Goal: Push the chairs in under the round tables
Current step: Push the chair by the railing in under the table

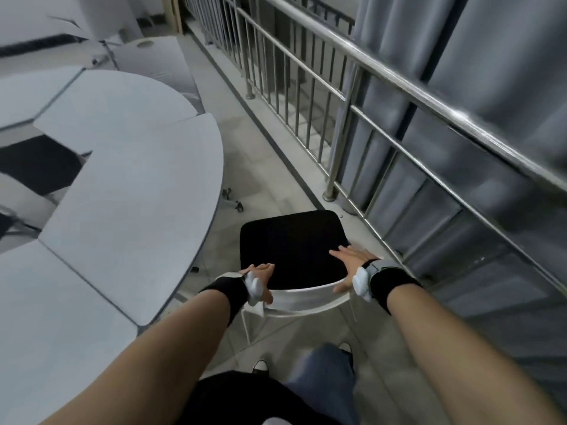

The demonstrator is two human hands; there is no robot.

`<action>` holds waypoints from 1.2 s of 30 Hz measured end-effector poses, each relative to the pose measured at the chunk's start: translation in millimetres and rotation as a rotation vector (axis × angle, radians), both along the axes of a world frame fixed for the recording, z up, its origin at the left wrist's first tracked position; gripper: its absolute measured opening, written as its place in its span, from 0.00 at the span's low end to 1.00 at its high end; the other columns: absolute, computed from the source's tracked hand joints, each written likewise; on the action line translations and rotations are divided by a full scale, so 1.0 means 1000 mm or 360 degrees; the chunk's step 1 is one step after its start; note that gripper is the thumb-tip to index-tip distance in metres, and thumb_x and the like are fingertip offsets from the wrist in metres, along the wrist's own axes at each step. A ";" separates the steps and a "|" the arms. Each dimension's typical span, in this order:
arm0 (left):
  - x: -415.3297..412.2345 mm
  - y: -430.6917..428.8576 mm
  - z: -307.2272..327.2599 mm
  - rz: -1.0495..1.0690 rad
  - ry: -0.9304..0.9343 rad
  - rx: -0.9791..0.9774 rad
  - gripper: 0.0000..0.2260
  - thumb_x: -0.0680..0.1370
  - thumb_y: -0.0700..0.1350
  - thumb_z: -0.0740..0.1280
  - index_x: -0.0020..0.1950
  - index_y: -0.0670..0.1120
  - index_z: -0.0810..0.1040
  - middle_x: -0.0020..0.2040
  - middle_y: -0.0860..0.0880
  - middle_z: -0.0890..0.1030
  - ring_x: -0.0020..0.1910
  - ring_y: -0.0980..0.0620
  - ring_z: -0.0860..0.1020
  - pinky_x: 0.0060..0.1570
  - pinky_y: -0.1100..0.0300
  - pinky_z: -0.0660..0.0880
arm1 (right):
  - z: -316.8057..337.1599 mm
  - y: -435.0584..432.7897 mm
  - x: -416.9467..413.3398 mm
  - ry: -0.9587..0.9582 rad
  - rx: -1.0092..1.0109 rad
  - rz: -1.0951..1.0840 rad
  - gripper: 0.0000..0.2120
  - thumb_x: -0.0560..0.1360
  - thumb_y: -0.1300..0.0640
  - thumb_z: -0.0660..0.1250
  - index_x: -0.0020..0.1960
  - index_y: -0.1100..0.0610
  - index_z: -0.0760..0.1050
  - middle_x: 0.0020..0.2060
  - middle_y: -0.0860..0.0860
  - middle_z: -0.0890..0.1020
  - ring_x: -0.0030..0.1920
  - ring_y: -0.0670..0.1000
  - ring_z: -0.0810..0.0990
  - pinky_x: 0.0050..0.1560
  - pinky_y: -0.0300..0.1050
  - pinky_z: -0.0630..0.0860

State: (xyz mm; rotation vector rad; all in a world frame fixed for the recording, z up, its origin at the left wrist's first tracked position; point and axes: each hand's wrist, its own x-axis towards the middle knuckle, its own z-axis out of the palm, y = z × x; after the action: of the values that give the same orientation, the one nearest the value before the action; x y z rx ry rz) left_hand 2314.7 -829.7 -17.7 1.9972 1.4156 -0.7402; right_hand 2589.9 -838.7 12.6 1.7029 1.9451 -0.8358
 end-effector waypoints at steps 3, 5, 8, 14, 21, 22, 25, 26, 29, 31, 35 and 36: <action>0.017 0.008 -0.008 0.0147 0.0135 -0.0084 0.45 0.70 0.54 0.72 0.79 0.48 0.48 0.77 0.47 0.60 0.74 0.47 0.63 0.71 0.55 0.64 | -0.008 0.027 0.013 0.0001 -0.0206 0.0209 0.55 0.62 0.36 0.76 0.78 0.47 0.47 0.78 0.51 0.49 0.78 0.53 0.46 0.76 0.53 0.47; 0.033 0.009 -0.009 0.0216 0.0186 -0.0145 0.43 0.71 0.56 0.71 0.79 0.51 0.50 0.76 0.48 0.64 0.72 0.48 0.66 0.68 0.58 0.67 | -0.011 0.040 0.021 0.0021 -0.0364 0.0286 0.56 0.61 0.36 0.76 0.78 0.45 0.47 0.78 0.51 0.50 0.77 0.54 0.49 0.75 0.54 0.53; 0.066 -0.001 -0.016 0.0367 0.0202 -0.0171 0.38 0.73 0.56 0.70 0.78 0.50 0.55 0.76 0.47 0.64 0.74 0.47 0.63 0.68 0.61 0.61 | -0.021 0.054 0.039 0.0074 -0.0627 0.0359 0.54 0.64 0.43 0.78 0.78 0.47 0.47 0.77 0.52 0.55 0.75 0.56 0.60 0.69 0.49 0.64; 0.094 -0.017 -0.021 0.0578 0.0123 -0.0201 0.23 0.75 0.45 0.66 0.70 0.46 0.70 0.67 0.44 0.75 0.65 0.45 0.74 0.61 0.59 0.69 | -0.045 0.052 0.048 0.0166 -0.0778 0.0435 0.46 0.71 0.54 0.74 0.78 0.46 0.47 0.75 0.58 0.61 0.70 0.60 0.68 0.62 0.48 0.71; 0.074 -0.008 -0.014 0.0531 0.0293 -0.0225 0.20 0.78 0.45 0.63 0.70 0.44 0.71 0.68 0.41 0.73 0.67 0.41 0.72 0.62 0.56 0.69 | -0.059 0.059 0.038 -0.0019 -0.0648 0.0577 0.37 0.70 0.59 0.69 0.76 0.46 0.59 0.68 0.56 0.71 0.65 0.58 0.73 0.62 0.48 0.73; 0.072 -0.009 -0.014 0.0571 0.0298 -0.0213 0.21 0.77 0.46 0.62 0.71 0.46 0.70 0.69 0.42 0.72 0.68 0.42 0.71 0.65 0.55 0.67 | -0.058 0.058 0.037 -0.0048 -0.0631 0.0621 0.36 0.69 0.58 0.69 0.74 0.45 0.62 0.67 0.55 0.73 0.64 0.57 0.74 0.60 0.47 0.73; 0.074 -0.005 -0.007 0.0617 0.0247 -0.0251 0.22 0.76 0.45 0.64 0.70 0.47 0.70 0.68 0.42 0.73 0.66 0.42 0.72 0.65 0.54 0.68 | -0.057 0.066 0.032 -0.0086 -0.0634 0.0822 0.32 0.71 0.56 0.67 0.73 0.45 0.64 0.67 0.55 0.73 0.64 0.58 0.74 0.59 0.47 0.72; 0.072 -0.002 -0.010 0.0597 0.0261 -0.0253 0.23 0.75 0.45 0.65 0.70 0.47 0.70 0.68 0.43 0.73 0.66 0.42 0.72 0.65 0.53 0.68 | -0.058 0.070 0.029 -0.0107 -0.0648 0.0887 0.33 0.71 0.56 0.68 0.74 0.45 0.63 0.67 0.56 0.72 0.64 0.59 0.73 0.59 0.47 0.71; 0.067 0.008 -0.008 0.0575 0.0246 -0.0267 0.24 0.73 0.49 0.65 0.70 0.50 0.70 0.67 0.45 0.73 0.65 0.44 0.72 0.65 0.52 0.69 | -0.054 0.077 0.023 -0.0208 -0.0649 0.1059 0.39 0.66 0.58 0.72 0.74 0.45 0.62 0.66 0.55 0.72 0.64 0.59 0.73 0.54 0.44 0.71; 0.059 0.015 -0.012 0.0535 0.0214 -0.0353 0.25 0.70 0.49 0.65 0.68 0.53 0.71 0.65 0.45 0.75 0.62 0.44 0.74 0.62 0.53 0.71 | -0.050 0.083 0.017 -0.0256 -0.0697 0.1110 0.37 0.67 0.58 0.70 0.74 0.47 0.64 0.65 0.56 0.73 0.63 0.60 0.74 0.50 0.44 0.69; 0.048 0.026 -0.022 0.0425 0.0200 -0.0445 0.27 0.66 0.51 0.66 0.66 0.57 0.71 0.61 0.46 0.75 0.59 0.43 0.74 0.53 0.55 0.71 | -0.043 0.097 0.007 -0.0302 -0.0786 0.1031 0.21 0.77 0.54 0.59 0.70 0.54 0.70 0.63 0.59 0.75 0.62 0.61 0.74 0.54 0.47 0.69; 0.046 0.028 -0.023 0.0390 0.0198 -0.0463 0.27 0.65 0.52 0.67 0.65 0.57 0.72 0.61 0.46 0.76 0.58 0.43 0.75 0.53 0.55 0.72 | -0.042 0.098 0.005 -0.0314 -0.0792 0.1013 0.21 0.78 0.53 0.57 0.70 0.54 0.69 0.64 0.59 0.74 0.62 0.61 0.74 0.55 0.47 0.69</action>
State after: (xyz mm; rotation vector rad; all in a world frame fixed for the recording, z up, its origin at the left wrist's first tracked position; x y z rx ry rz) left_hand 2360.7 -801.7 -41.2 1.5488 1.4946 -0.9125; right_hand 2595.4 -740.4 -29.4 0.7788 1.7809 -0.7744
